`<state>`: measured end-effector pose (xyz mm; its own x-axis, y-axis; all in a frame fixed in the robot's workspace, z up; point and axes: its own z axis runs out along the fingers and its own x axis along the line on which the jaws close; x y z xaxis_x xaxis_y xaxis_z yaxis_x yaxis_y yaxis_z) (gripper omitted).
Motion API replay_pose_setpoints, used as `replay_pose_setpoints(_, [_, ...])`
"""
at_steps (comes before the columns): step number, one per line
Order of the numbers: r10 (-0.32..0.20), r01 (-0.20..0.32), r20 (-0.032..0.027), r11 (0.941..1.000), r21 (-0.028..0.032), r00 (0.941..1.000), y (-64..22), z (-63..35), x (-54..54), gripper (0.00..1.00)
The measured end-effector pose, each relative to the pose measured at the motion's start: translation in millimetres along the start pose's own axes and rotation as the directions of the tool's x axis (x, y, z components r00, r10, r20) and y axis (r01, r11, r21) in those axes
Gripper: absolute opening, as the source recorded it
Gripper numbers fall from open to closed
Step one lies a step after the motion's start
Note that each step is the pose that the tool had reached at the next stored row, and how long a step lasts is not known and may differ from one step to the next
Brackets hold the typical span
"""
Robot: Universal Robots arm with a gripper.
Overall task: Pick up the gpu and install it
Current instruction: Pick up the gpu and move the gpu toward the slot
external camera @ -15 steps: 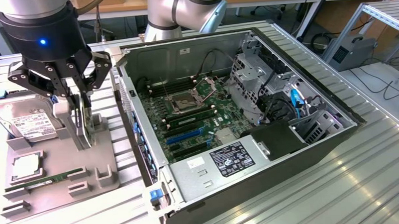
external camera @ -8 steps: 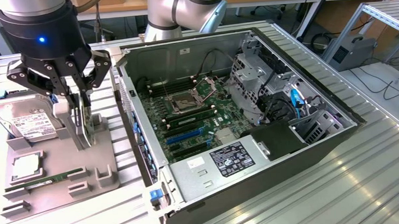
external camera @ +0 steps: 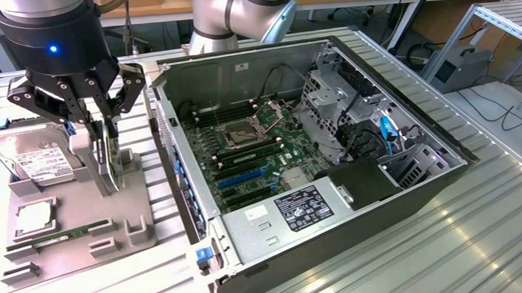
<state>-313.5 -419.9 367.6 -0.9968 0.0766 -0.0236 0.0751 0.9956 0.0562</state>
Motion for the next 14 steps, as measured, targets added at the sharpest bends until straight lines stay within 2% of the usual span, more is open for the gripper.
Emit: replay_pose_setpoints(14, [0.000, 0.000, 0.0000, 1.0000, 0.0000, 1.0000, 0.3, -4.7, -0.1, 0.27])
